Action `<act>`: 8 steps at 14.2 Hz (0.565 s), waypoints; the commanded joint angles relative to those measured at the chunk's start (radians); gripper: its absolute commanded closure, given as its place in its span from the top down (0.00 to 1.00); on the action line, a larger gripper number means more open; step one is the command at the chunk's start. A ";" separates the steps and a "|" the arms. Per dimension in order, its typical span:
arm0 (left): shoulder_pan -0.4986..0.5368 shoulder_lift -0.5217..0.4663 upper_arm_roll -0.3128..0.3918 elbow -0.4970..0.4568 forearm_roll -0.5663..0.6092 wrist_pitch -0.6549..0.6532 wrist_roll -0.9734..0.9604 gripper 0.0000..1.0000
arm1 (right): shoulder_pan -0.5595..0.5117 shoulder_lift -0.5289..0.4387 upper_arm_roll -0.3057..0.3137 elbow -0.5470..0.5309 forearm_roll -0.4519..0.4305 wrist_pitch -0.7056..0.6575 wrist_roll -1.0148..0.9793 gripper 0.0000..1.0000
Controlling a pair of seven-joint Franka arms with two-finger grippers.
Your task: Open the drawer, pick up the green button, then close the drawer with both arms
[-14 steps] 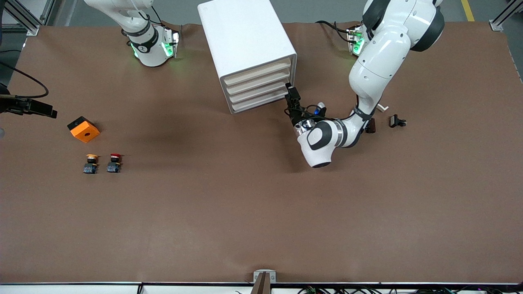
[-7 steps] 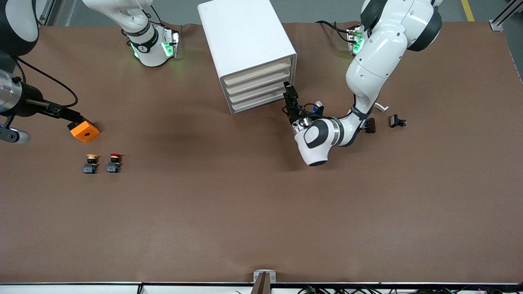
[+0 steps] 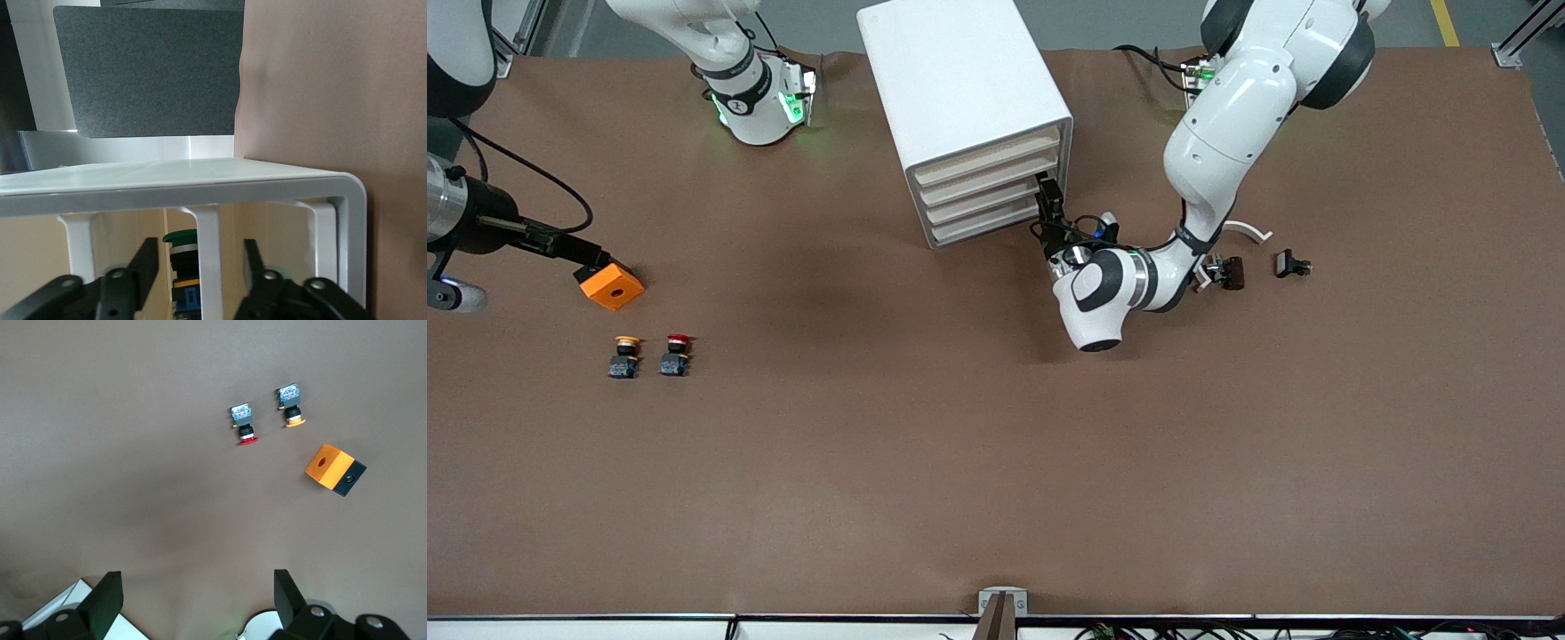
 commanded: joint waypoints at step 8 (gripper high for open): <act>-0.007 0.007 0.004 0.003 -0.008 0.009 0.015 0.16 | -0.006 -0.005 0.002 0.013 0.046 -0.009 -0.004 1.00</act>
